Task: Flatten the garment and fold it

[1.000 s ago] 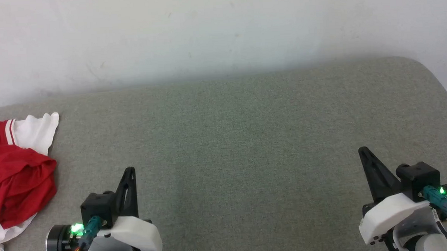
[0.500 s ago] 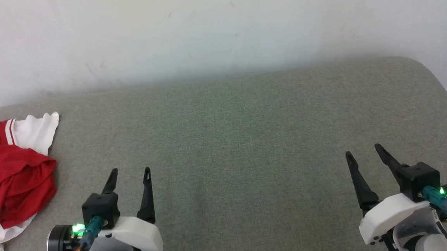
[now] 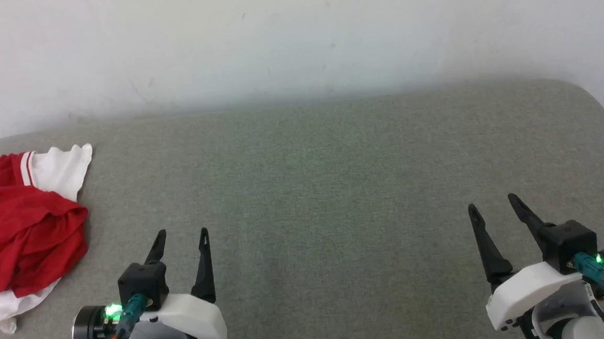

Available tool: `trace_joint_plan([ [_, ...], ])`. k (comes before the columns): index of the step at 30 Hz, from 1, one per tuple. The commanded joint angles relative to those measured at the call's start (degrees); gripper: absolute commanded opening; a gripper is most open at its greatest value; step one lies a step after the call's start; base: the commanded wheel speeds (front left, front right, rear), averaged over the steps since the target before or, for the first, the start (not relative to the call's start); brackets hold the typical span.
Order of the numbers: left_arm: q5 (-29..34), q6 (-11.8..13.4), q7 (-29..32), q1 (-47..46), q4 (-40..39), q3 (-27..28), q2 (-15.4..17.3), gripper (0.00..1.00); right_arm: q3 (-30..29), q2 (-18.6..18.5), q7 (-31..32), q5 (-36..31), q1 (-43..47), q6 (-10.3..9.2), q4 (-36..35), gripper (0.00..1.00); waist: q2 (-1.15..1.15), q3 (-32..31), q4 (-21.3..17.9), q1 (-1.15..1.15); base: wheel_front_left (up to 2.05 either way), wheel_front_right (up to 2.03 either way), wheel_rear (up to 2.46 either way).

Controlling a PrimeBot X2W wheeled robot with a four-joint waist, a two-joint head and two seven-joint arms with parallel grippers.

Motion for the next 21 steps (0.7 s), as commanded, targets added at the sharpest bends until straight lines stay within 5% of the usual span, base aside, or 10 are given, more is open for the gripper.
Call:
trace_joint_plan([
  [1,-0.47,0.63,-0.59,-1.48,0.47,-0.3,0.09,1.0,-0.26,0.05,-0.65,0.42,-0.43,-0.02,0.32,1.0,0.0,0.04,0.66,0.0,0.0,0.0,0.0],
  [21,-1.86,2.77,-2.87,-2.19,1.66,-1.06,0.48,1.0,0.21,0.1,-1.99,0.7,-1.11,-0.04,0.98,1.0,0.0,0.18,7.94,0.0,0.0,0.0,0.0],
])
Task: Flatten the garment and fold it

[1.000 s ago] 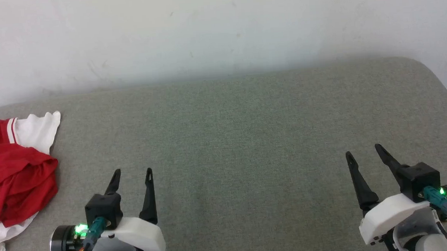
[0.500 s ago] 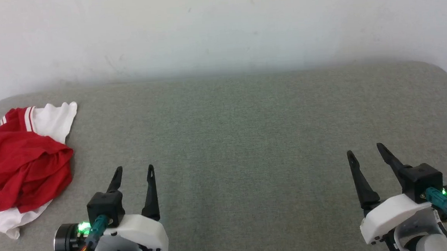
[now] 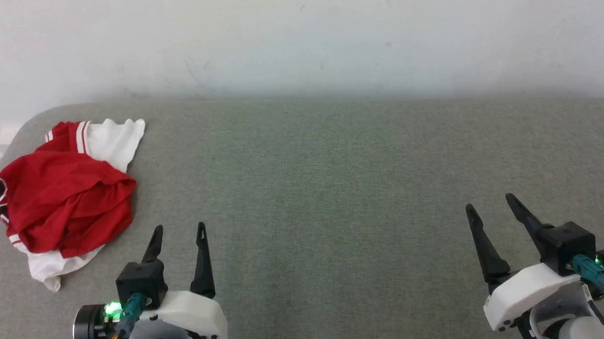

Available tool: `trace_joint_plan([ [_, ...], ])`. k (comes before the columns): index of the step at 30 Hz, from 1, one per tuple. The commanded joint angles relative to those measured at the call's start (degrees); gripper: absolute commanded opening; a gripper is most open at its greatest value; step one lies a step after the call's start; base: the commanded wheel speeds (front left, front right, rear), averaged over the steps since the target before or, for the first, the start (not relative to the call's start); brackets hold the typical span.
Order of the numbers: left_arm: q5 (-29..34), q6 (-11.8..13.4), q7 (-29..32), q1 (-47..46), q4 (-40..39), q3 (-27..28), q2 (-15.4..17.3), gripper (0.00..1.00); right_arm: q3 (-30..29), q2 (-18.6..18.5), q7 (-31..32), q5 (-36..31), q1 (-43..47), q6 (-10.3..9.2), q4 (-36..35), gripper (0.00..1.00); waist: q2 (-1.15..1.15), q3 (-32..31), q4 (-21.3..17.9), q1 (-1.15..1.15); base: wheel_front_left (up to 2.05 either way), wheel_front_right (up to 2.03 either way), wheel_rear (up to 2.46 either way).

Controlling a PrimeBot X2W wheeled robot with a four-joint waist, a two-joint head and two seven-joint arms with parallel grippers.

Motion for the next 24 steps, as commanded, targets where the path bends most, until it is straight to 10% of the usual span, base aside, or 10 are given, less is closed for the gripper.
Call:
trace_joint_plan([
  [1,-0.56,0.6,-0.47,-1.05,0.33,-0.16,0.28,1.0,0.07,0.09,-0.36,0.2,-0.99,-0.04,0.17,1.0,0.0,0.09,0.96,0.0,0.0,0.0,0.0],
  [24,-1.08,3.1,-3.23,0.84,0.19,-0.11,1.44,1.0,2.84,0.14,-1.59,0.35,-1.81,-0.06,1.08,1.0,0.0,0.35,9.39,0.0,0.0,0.0,0.0],
])
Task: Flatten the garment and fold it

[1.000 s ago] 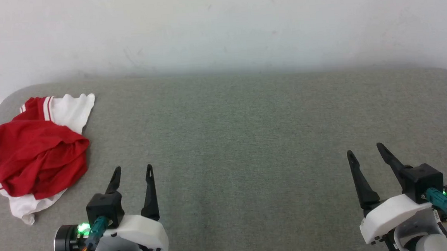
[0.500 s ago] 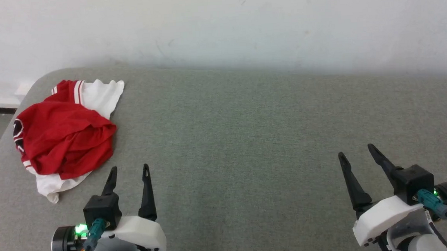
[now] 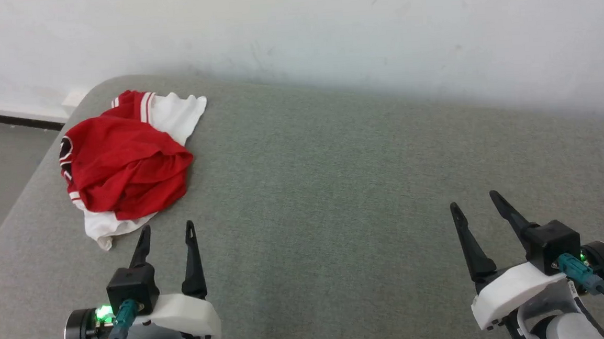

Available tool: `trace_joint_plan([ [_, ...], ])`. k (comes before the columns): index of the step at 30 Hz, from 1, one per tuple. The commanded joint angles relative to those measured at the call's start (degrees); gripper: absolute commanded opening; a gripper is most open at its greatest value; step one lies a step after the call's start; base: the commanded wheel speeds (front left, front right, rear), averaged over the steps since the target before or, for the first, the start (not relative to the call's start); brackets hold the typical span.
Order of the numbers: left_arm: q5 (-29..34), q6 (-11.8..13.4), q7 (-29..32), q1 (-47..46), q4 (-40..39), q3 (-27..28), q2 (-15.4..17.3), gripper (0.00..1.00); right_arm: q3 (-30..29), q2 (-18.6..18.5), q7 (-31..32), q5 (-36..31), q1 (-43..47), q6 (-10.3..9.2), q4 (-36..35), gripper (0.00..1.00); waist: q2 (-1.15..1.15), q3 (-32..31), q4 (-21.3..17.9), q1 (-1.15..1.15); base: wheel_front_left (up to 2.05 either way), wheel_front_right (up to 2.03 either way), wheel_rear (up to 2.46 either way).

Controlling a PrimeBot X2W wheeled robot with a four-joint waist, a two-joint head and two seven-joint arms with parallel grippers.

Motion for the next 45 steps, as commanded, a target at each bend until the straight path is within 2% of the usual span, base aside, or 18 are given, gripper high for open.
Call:
trace_joint_plan([
  [1,-0.29,0.51,-0.55,0.59,0.07,-0.01,0.45,1.0,0.24,0.12,-0.57,0.33,-0.71,-0.06,0.2,1.0,0.0,0.08,1.2,0.0,0.0,0.0,0.0],
  [12,-0.52,1.54,-1.87,0.6,0.22,-0.19,0.41,1.0,0.46,0.15,-1.23,0.45,-1.11,-0.07,0.34,1.0,0.0,0.21,5.88,0.0,-0.02,-0.02,-0.02],
  [45,-1.4,4.71,-5.7,0.17,1.61,-1.43,-0.45,1.0,1.91,0.23,-3.19,0.89,-1.67,-0.1,0.83,1.0,0.0,1.36,15.94,0.0,-0.05,-0.05,-0.05],
])
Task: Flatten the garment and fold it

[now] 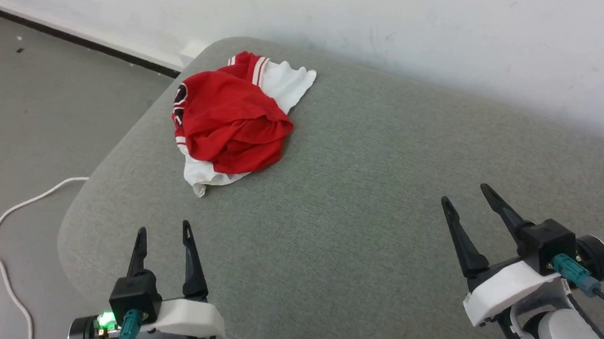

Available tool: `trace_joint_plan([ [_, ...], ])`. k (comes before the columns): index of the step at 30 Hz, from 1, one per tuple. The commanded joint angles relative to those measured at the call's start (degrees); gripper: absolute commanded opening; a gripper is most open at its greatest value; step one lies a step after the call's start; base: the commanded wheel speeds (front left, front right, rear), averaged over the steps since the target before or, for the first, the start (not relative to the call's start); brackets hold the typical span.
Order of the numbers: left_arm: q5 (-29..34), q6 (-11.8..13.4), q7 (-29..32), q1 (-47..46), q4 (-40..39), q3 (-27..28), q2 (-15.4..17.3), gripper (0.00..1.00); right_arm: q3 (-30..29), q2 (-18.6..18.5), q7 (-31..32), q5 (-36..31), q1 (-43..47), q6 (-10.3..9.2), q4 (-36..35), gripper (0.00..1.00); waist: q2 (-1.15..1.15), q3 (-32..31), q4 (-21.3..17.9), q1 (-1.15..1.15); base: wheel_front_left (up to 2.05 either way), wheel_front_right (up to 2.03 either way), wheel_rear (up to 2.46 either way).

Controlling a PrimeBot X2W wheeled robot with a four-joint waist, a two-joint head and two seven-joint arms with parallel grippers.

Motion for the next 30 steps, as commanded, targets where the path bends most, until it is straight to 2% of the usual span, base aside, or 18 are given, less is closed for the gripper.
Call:
trace_joint_plan([
  [1,-0.47,0.59,-0.56,0.0,0.25,-0.25,-0.12,1.0,0.24,0.18,-0.38,0.31,-0.58,-0.1,0.19,1.0,0.0,0.09,0.67,0.0,-0.03,-0.03,-0.03],
  [17,-1.92,2.71,-2.47,-0.81,0.5,-1.98,-0.65,1.0,0.05,0.22,-1.44,0.5,-0.35,-0.12,-0.19,1.0,0.0,0.89,5.8,0.0,-0.08,-0.08,-0.08],
  [20,-2.95,2.44,-2.8,-2.41,0.65,-2.75,-0.76,1.0,0.04,0.23,-1.34,0.44,-0.21,-0.12,-0.58,1.0,0.0,1.82,6.41,0.0,-0.04,-0.04,-0.04],
  [25,-4.54,-0.08,-2.78,-9.19,4.51,-4.49,-0.85,1.0,-0.1,0.23,-0.39,-0.62,-0.44,-0.12,-1.89,1.0,0.0,4.63,4.77,0.0,0.0,0.0,0.0],
  [30,-6.89,-1.78,-0.07,-20.97,11.85,-5.14,-0.91,1.0,0.36,0.06,0.56,-1.8,-2.08,-0.12,-3.66,1.0,0.0,9.61,0.26,0.0,0.0,0.0,0.0],
])
